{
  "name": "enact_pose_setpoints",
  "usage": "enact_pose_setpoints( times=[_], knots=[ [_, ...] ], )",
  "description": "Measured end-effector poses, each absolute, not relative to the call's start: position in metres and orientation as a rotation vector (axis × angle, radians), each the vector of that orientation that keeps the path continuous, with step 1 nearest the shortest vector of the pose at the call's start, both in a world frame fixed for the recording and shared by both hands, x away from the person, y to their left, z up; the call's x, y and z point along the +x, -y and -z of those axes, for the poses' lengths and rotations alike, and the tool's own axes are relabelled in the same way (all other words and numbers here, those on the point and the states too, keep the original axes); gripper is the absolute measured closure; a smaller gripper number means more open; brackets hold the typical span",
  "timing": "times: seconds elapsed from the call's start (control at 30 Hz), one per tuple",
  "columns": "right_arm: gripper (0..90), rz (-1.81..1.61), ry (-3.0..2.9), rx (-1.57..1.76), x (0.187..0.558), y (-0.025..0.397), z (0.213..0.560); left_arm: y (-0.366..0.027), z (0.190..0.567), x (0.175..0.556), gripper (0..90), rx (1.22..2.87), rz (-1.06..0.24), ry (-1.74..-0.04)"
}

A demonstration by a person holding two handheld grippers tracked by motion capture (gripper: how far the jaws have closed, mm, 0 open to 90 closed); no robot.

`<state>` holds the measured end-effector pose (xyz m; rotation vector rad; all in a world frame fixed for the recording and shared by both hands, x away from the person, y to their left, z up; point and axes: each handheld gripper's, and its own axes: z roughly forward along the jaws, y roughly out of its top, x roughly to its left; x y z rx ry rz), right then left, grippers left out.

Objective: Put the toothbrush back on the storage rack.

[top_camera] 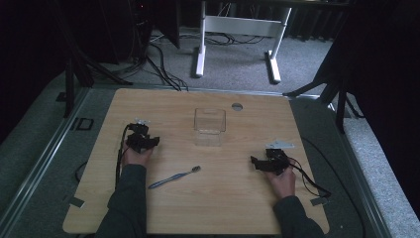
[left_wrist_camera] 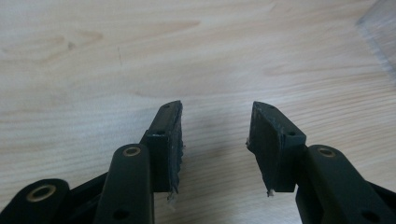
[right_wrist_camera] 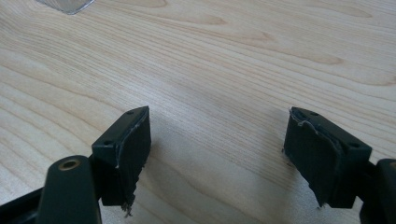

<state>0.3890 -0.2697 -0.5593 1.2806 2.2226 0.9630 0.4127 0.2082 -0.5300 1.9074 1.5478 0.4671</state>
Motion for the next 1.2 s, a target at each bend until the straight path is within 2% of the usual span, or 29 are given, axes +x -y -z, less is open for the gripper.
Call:
enact_pose_setpoints(
  times=[0.5,1.2],
  knots=[
    [22.7,-0.963,-2.225,1.277,0.389,0.27,0.559,-0.219,0.502,0.397,50.7,1.852,-0.496,-1.421],
    [22.7,-0.965,-2.23,1.272,0.389,0.27,0.559,-0.218,0.488,0.38,55.4,1.895,-0.487,-1.303]
  ],
)
